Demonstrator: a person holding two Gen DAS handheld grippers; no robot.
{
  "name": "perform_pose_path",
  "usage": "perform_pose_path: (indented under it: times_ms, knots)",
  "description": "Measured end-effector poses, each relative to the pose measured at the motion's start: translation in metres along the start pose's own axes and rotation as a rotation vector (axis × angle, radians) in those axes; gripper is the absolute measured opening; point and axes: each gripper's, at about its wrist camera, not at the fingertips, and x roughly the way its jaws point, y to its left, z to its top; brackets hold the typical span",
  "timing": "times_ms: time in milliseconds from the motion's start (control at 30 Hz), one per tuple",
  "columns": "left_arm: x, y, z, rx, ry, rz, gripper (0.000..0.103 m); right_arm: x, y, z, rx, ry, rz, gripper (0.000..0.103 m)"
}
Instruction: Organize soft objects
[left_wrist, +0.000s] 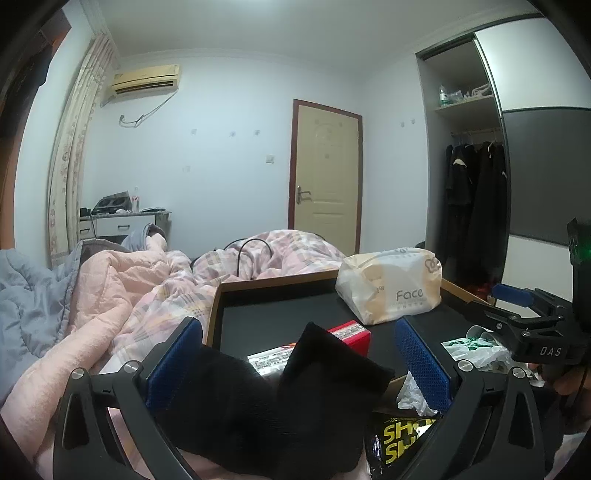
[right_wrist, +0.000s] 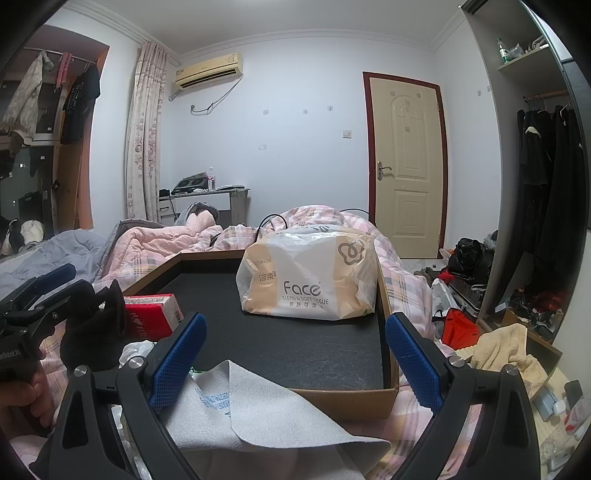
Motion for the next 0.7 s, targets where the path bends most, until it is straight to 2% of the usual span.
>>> perform_pose_path:
  times_ms: [700]
  knots:
    - [-0.0026, -0.0024, -0.0014, 0.015, -0.024, -0.020, 0.103, 0.0003, 0.0001, 0.0002, 0.000, 0.002, 0.001, 0.097]
